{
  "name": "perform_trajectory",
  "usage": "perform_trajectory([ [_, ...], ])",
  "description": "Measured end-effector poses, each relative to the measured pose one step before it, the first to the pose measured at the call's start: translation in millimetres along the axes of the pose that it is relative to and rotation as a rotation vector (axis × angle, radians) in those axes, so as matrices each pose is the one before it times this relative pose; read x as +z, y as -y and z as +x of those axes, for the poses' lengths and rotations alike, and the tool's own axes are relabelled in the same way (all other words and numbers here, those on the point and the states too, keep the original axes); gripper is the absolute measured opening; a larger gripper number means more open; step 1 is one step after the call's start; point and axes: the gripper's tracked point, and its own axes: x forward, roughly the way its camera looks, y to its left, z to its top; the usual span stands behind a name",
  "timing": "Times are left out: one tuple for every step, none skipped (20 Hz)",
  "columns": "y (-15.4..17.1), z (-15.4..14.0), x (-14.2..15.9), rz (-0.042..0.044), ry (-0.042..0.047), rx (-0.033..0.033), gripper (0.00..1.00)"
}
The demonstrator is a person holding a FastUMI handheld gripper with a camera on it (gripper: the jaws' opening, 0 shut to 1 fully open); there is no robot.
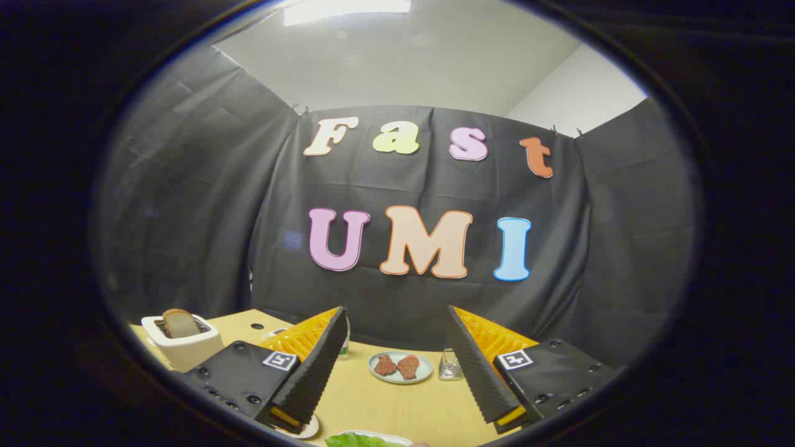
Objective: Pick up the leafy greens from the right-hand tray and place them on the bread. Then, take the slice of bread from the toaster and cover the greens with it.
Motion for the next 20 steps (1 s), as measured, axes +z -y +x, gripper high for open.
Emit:
perform_trajectory([
  [-0.66, 0.46, 0.39, 0.00045, 0.00165, 0.00325, 1.0],
  [0.14, 0.42, -0.31, 0.0016, -0.00233, 0.00094, 1.0],
  [1.24, -0.17, -0.98, 0.00202, 0.00004, 0.00005, 1.0],
  [-0.17, -0.06, -0.3, 0.00278, 0.00102, 0.00131, 1.0],
  [-0.65, 0.35, -0.76, 0.00537, 0.00098, 0.00556, 1.0],
  [-1.2, -0.44, -0.77, 0.00525, -0.00001, 0.00819, 1.0],
  [0.03, 0.65, -0.78, -0.00009, -0.00221, 0.00232, 1.0],
  [0.54, 0.24, -1.41, -0.00091, -0.00214, 0.00154, 1.0],
  [-1.06, 0.65, -1.21, 0.00119, -0.00152, 0.00404, 1.0],
  [-0.75, -0.21, -0.54, 0.00181, -0.00024, 0.005, 1.0],
  [-0.78, 0.84, -0.75, -0.0005, -0.001, 0.00371, 1.0],
  [0.63, 0.28, 0.28, -0.00126, -0.00123, 0.00205, 1.0],
  [0.42, -0.42, -2.47, -0.00037, -0.00129, 0.00438, 1.0],
  [-0.59, 0.19, -0.61, -0.00025, -0.00325, 0.00621, 1.0],
  [0.25, -0.15, -2.13, -0.00218, -0.0053, 0.00648, 1.0],
  [0.73, 0.14, -1.4, -0.0024, -0.00493, 0.00784, 1.0],
  [-0.14, -0.15, -1.25, 0.00274, -0.00273, 0.01454, 1.0],
  [-0.39, 0.13, -1.38, 0.00222, -0.00353, 0.01288, 1.0],
  [0.4, 0.05, -2.52, -0.00135, -0.00561, 0.013, 1.0],
  [1.11, -0.19, -2.43, -0.0065, -0.0087, 0.01152, 1.0],
])
